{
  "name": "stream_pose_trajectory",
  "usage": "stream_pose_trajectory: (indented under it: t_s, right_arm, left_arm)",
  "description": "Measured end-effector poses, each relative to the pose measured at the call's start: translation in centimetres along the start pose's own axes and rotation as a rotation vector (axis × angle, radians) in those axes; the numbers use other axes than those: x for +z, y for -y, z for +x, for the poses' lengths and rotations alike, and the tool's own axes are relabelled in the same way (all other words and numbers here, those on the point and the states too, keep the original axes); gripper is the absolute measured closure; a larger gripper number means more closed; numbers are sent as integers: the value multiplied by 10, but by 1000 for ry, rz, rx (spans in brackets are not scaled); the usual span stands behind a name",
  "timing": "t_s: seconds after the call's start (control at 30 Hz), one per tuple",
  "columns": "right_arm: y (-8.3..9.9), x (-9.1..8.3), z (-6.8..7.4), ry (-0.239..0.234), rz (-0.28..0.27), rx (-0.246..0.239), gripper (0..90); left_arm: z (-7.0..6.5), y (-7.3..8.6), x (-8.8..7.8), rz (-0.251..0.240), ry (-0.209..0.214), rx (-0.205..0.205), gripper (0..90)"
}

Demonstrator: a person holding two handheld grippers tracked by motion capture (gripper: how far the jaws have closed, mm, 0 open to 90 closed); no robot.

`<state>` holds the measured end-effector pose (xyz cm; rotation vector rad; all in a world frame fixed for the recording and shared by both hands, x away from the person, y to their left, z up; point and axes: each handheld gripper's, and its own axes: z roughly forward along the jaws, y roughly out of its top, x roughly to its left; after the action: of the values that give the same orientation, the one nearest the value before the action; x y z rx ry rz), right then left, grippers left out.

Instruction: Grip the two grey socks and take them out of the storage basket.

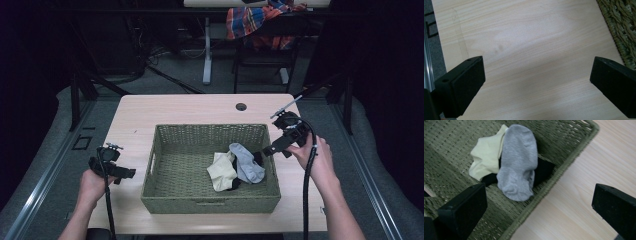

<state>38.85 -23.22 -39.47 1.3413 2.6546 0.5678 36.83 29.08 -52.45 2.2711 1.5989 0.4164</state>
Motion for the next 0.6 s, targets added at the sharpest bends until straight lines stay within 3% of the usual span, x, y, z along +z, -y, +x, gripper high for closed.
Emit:
stream_pose_trajectory:
  t_s: [0.33, 0.47, 0.57, 0.6]
  right_arm:
    - [-24, 26, 21, -28, 76, -67, 0]
    - [-29, 35, 28, -19, 79, -70, 0]
    - [-34, 40, 31, -19, 108, -100, 0]
    - [-35, 43, 33, -36, 99, -101, 0]
  left_arm:
    - [1, 0, 1, 2, -1, -2, 2]
    - [1, 0, 1, 1, -1, -4, 2]
    - [1, 0, 0, 0, 0, -3, 2]
    - [1, 0, 0, 2, 2, -3, 2]
